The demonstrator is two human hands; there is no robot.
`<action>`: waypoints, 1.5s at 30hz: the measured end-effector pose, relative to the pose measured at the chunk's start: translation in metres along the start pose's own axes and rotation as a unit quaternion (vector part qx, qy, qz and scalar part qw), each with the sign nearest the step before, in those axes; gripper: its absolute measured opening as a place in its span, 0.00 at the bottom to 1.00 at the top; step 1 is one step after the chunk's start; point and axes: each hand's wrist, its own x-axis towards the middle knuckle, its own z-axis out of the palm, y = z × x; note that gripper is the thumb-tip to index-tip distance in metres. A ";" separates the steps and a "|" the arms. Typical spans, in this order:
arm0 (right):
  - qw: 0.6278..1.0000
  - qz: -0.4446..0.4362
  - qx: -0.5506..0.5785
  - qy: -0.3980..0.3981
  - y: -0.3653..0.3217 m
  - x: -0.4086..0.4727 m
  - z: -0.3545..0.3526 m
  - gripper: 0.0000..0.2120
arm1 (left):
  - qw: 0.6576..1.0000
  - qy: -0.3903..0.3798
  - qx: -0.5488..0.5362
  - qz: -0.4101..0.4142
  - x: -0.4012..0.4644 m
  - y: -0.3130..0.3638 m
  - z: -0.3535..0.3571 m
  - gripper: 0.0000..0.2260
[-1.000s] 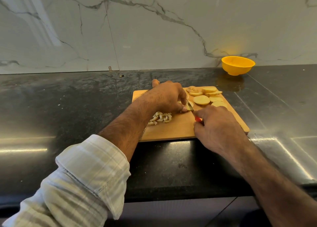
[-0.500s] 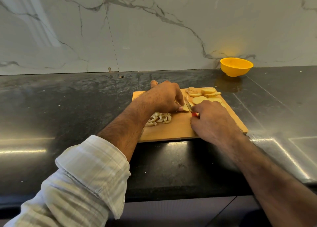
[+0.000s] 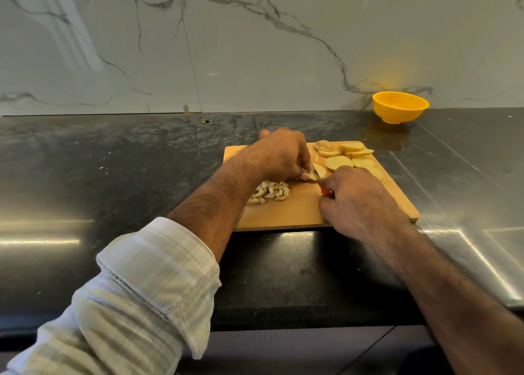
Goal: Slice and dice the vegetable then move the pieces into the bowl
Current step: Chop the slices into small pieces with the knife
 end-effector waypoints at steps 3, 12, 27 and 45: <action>1.000 -0.002 0.003 0.012 0.001 0.007 0.001 0.17 | 1.000 0.004 -0.012 -0.001 -0.001 0.000 -0.002 0.06; 0.998 -0.013 0.024 0.053 0.002 0.003 0.000 0.17 | 0.997 0.013 -0.081 0.012 -0.005 -0.009 -0.001 0.04; 0.998 -0.021 -0.054 -0.009 -0.031 -0.003 -0.003 0.10 | 0.998 0.026 -0.044 0.049 -0.004 -0.007 -0.003 0.05; 1.000 -0.008 0.006 0.019 -0.013 0.005 0.007 0.20 | 0.998 0.012 -0.047 0.034 -0.006 -0.032 -0.008 0.02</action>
